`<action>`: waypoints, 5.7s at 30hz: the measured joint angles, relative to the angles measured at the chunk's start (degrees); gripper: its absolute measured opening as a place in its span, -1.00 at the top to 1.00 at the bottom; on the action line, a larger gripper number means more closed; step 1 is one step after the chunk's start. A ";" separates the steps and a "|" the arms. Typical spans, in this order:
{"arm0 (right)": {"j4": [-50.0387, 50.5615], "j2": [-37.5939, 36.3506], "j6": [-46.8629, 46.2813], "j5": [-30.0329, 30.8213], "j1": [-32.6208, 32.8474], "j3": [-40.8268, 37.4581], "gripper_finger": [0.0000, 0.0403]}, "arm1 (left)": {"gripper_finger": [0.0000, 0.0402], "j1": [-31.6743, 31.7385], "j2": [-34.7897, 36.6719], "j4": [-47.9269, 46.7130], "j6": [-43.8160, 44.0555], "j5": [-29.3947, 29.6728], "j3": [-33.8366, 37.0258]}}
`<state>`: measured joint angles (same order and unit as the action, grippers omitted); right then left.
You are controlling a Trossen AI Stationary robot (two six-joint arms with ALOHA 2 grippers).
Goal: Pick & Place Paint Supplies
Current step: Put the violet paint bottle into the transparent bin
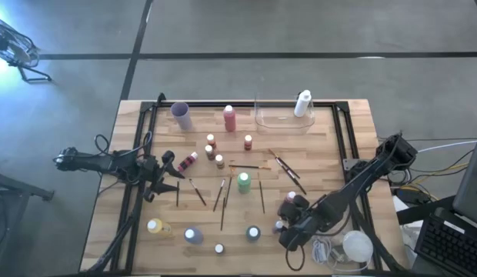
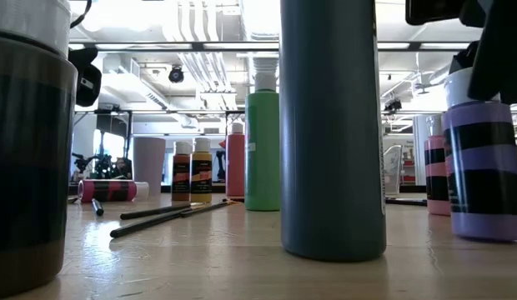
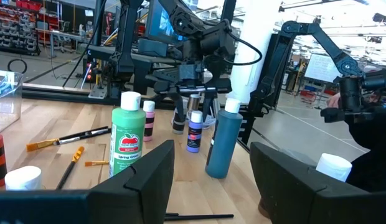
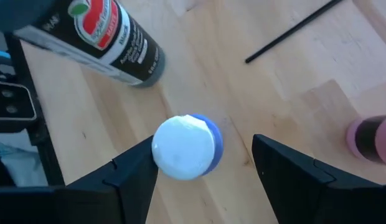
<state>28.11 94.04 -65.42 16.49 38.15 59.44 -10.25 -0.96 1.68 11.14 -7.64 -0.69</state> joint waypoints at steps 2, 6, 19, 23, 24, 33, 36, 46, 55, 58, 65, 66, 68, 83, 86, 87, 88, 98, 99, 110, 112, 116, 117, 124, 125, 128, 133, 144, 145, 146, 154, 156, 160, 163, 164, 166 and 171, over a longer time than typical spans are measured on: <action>-1.13 0.00 0.93 0.00 0.02 -0.02 -0.30 | -0.07 -0.01 0.00 0.01 -0.01 0.00 0.00; -1.50 0.00 1.82 0.07 -0.18 0.10 -0.35 | -0.07 0.01 0.00 0.02 -0.01 0.00 0.00; -1.94 0.00 2.96 1.35 -1.02 -0.41 -0.17 | -0.07 0.00 -0.02 0.00 0.00 -0.01 0.00; -1.94 0.00 3.12 1.61 -1.29 -0.41 -0.04 | -0.07 0.01 -0.02 0.00 -0.01 0.00 0.00; -1.93 0.00 3.12 1.62 -1.33 -0.41 0.00 | -0.07 0.00 -0.02 0.01 -0.01 -0.01 0.00; -1.60 0.00 4.37 -0.34 -1.51 0.41 0.44 | -0.07 -0.01 0.01 0.02 -0.01 -0.01 0.00; -1.52 0.00 5.70 -0.70 -1.48 1.31 0.45 | -0.07 0.00 -0.02 0.02 -0.01 0.00 0.00; 3.06 -0.06 13.21 -0.05 -4.02 6.62 0.38 | -0.07 0.00 -0.02 0.02 -0.01 -0.01 0.00; 22.17 -0.15 23.54 0.15 -13.43 18.97 0.43 | -0.07 -0.01 -0.02 0.02 -0.01 -0.02 0.00; 25.15 -0.17 29.60 0.36 -17.32 22.69 0.39 | -0.07 0.01 -0.02 0.01 0.00 -0.02 0.00; 32.39 -0.86 41.61 2.38 -26.55 29.77 0.44 | -0.07 0.01 -0.02 0.00 -0.01 -0.02 0.00; 32.61 -1.34 42.77 3.12 -27.86 30.24 0.44 | -0.07 0.01 0.01 0.01 -0.01 0.00 0.00; 32.52 -2.85 44.50 3.61 -30.48 30.38 0.44 | -0.07 0.00 -0.02 -0.01 0.00 0.00 0.00; 29.55 -10.42 46.99 6.09 -52.68 28.36 0.41 | -0.07 -0.01 0.01 -0.01 0.00 -0.02 0.00; 28.23 -9.72 46.96 5.67 -57.72 28.04 0.37 | -0.07 0.00 0.01 -0.01 0.00 -0.01 0.00; 28.13 -9.27 47.02 5.52 -59.38 27.84 0.37 | -0.07 0.00 0.01 -0.01 0.01 -0.01 0.00; 28.22 -8.65 47.19 5.33 -60.93 27.67 0.38 | -0.07 0.01 0.01 -0.01 -0.01 0.00 0.00; 17.86 -5.81 47.90 4.48 -70.63 20.78 0.40 | -0.07 0.00 0.01 -0.01 0.00 -0.01 0.00; 16.20 -5.91 47.06 4.55 -71.14 19.53 0.38 | -0.07 0.00 0.01 -0.01 0.00 -0.01 0.00; 3.19 -6.57 41.45 4.64 -72.76 7.65 0.43 | -0.07 0.01 0.01 -0.01 0.01 0.00 0.00; 3.25 -6.67 41.37 5.00 -72.76 6.27 0.39 | -0.07 -0.01 0.01 -0.01 0.00 0.00 0.00; 2.46 -6.69 39.82 6.46 -73.09 3.37 0.39 | -0.07 -0.01 0.01 -0.01 -0.01 -0.02 0.00; 1.75 -6.69 39.68 6.49 -73.39 2.62 0.40 | -0.07 0.01 0.00 -0.01 0.00 0.00 0.00; -3.31 -6.71 38.43 6.54 -75.35 -2.71 0.41 | -0.07 0.00 0.00 0.00 0.01 -0.01 0.00; -3.84 -6.71 38.26 6.54 -75.59 -3.30 0.39 | -0.07 -0.01 0.01 -0.01 0.01 -0.02 0.00; -4.47 -6.71 38.15 6.56 -76.32 -4.80 0.37 | -0.07 -0.01 0.01 -0.01 0.00 0.00 0.00; -4.61 -6.75 37.72 6.56 -77.66 -6.35 0.44 | -0.07 0.00 0.01 -0.01 0.00 -0.01 0.00; -4.54 -6.75 36.84 7.42 -78.95 -7.26 0.39 | -0.07 0.01 0.01 -0.01 0.01 -0.01 0.00; -4.52 -6.75 36.84 7.41 -79.15 -7.30 0.41 | -0.07 -0.01 0.01 -0.01 -0.01 0.00 0.00; -4.56 -6.75 36.84 7.43 -79.23 -7.37 0.43 | -0.07 -0.01 0.00 0.01 -0.01 -0.02 0.00; -5.07 -6.82 35.28 7.98 -80.18 -8.29 0.34 | -0.07 0.01 0.00 -0.01 -0.01 0.00 0.00; -5.26 -6.82 35.22 8.58 -80.43 -8.64 0.33 | -0.07 0.01 -0.01 -0.01 0.01 -0.01 0.00; -5.42 -6.93 35.20 9.69 -80.54 -9.25 0.40 | -0.07 0.00 0.01 -0.01 0.01 0.00 0.00; -5.40 -6.93 35.32 10.50 -80.52 -9.39 0.43 | -0.07 0.01 0.01 -0.01 0.00 0.00 0.00; -5.35 -6.93 35.39 10.78 -80.52 -9.41 0.42 | -0.07 -0.01 0.00 0.00 0.00 -0.02 0.00; -5.18 -6.93 35.41 10.94 -80.56 -9.42 0.38 | -0.07 0.01 -0.01 -0.01 -0.01 -0.01 0.00; -4.63 -6.78 35.84 11.18 -80.63 -9.57 0.19 | -0.07 0.00 0.00 0.00 0.00 -0.02 0.00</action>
<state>23.48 87.26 -29.58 27.68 -42.48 49.87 -10.26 -0.96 1.68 11.14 -7.66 -0.69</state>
